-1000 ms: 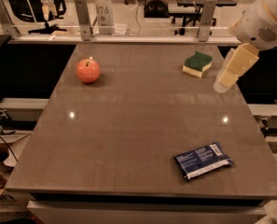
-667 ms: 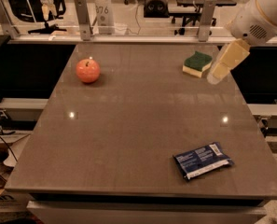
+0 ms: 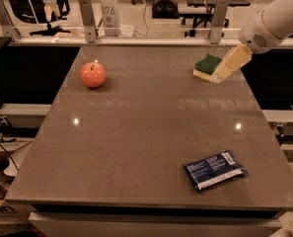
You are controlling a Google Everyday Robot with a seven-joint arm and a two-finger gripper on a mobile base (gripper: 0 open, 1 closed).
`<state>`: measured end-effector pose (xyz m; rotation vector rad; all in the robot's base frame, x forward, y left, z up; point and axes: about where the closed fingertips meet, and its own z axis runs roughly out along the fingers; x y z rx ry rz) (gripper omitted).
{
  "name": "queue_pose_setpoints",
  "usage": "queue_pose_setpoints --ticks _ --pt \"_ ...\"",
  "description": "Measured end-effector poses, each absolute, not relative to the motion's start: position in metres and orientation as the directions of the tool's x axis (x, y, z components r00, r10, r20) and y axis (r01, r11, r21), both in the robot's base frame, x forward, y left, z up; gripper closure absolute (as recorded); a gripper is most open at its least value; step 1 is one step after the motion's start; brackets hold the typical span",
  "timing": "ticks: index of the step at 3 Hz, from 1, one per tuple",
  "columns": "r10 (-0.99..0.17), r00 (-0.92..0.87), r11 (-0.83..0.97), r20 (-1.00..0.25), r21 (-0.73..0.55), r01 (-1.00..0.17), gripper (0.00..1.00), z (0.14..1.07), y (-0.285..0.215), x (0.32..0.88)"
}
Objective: Move sponge near rxbar blueberry
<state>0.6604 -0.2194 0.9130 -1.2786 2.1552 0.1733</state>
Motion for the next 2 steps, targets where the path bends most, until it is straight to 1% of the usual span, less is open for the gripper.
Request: queue_pose_setpoints --ticks 2 --pt "-0.67 -0.374 0.593 -0.642 -0.158 -0.79 0.0 0.871 -0.231 0.716"
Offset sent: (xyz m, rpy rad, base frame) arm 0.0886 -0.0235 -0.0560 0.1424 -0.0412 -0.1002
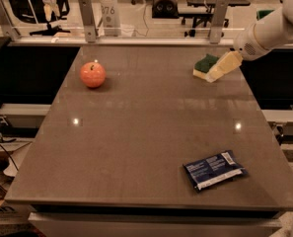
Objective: Move sponge near rxbar blueberry
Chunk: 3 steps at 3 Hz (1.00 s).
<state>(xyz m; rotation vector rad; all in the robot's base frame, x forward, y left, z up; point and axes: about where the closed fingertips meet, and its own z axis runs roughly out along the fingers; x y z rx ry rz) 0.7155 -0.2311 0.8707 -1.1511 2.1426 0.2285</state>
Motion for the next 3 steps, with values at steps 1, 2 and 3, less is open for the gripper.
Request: queue_pose_setpoints --ticks 1,2,3 --pt "-0.659 -0.386 0.599 -0.645 -0.14 -0.789 0.0 0.854 -0.234 0.737" --pt "-0.652 -0.404 0.605 -0.641 -0.119 -0.788 0.0 0.838 -0.235 0.752" --pt "-0.657 -0.419 0.604 -0.626 -0.105 -0.79 0.0 0.825 -0.234 0.759"
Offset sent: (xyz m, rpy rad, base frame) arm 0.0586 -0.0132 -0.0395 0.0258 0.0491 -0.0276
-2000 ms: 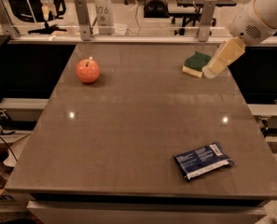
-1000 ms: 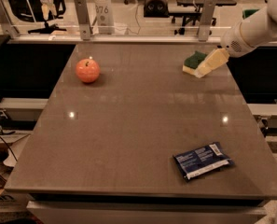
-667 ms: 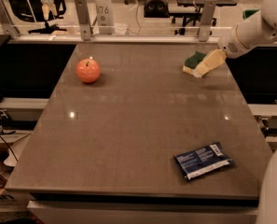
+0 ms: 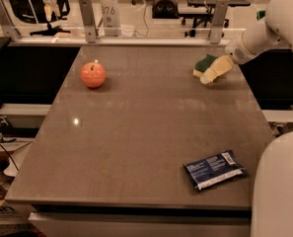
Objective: Move sponge near rxbar blueberry
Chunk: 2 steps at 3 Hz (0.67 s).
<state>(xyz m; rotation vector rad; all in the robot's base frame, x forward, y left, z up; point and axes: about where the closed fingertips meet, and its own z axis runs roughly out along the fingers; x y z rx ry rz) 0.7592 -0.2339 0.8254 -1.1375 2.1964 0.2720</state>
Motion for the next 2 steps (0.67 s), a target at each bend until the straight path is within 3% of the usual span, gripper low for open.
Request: queue_pose_setpoints --ticks 2 --pt "-0.688 -0.422 0.581 -0.59 -0.1 -0.808 0.42 0.8147 -0.2296 0.7595"
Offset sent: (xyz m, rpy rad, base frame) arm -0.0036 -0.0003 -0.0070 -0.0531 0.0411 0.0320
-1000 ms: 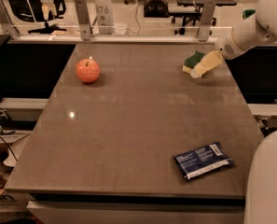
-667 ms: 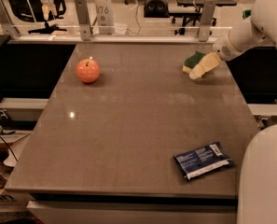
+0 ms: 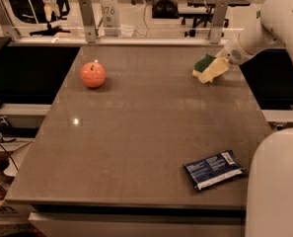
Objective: Move sponge near rxbar blueberry
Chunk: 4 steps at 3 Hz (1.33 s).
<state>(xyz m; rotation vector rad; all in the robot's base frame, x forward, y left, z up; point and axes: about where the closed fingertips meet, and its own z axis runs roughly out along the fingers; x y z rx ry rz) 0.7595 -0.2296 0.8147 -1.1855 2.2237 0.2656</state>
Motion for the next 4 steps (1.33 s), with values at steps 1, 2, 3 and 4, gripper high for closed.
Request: queue_pose_setpoints --ticks 1,2,3,4 --pt "-0.696 -0.418 0.569 -0.585 -0.094 -0.817 0.65 0.818 -0.229 0.755" --pt "-0.713 -0.388 0.536 -0.585 -0.097 -0.839 0.87 0.835 -0.224 0.741" --pt "-0.742 -0.342 0.475 -0.577 -0.093 -0.875 1.0 0.86 -0.212 0.717" --pt "-0.769 -0.298 0.407 -0.566 -0.073 -0.91 1.0 0.882 -0.199 0.682"
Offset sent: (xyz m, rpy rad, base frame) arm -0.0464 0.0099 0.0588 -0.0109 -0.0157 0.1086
